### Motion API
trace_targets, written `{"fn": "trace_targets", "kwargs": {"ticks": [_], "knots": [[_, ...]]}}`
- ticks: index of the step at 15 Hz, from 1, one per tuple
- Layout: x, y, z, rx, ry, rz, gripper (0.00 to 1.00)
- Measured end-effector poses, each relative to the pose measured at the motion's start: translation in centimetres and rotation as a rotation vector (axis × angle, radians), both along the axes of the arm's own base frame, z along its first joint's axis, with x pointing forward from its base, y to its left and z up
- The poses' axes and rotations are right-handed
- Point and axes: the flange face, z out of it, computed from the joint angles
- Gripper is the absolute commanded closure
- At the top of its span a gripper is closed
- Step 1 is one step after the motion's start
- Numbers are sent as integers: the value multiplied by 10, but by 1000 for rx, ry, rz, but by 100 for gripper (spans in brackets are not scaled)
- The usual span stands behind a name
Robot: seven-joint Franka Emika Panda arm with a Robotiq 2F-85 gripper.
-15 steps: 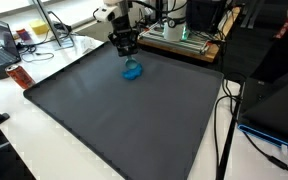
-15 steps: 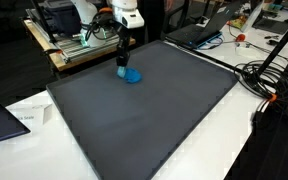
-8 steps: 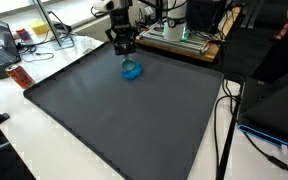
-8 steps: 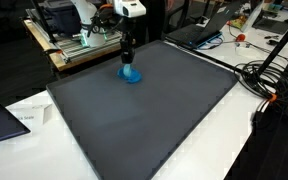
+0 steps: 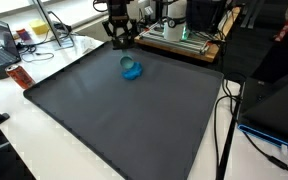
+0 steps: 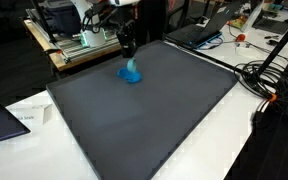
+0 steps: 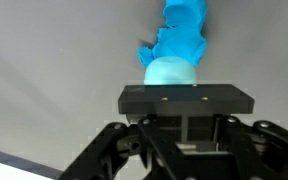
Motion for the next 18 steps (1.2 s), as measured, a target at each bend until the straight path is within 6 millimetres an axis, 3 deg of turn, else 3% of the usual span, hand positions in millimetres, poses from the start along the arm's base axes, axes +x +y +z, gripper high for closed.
{"fn": "trace_targets", "kwargs": {"ticks": [9,12,18], "knots": [[-4,-13,4,22,-23,-174,78],[-8,-34,5,77,42,-247,78],[-3,-86,29,252,125,-363,78]]}}
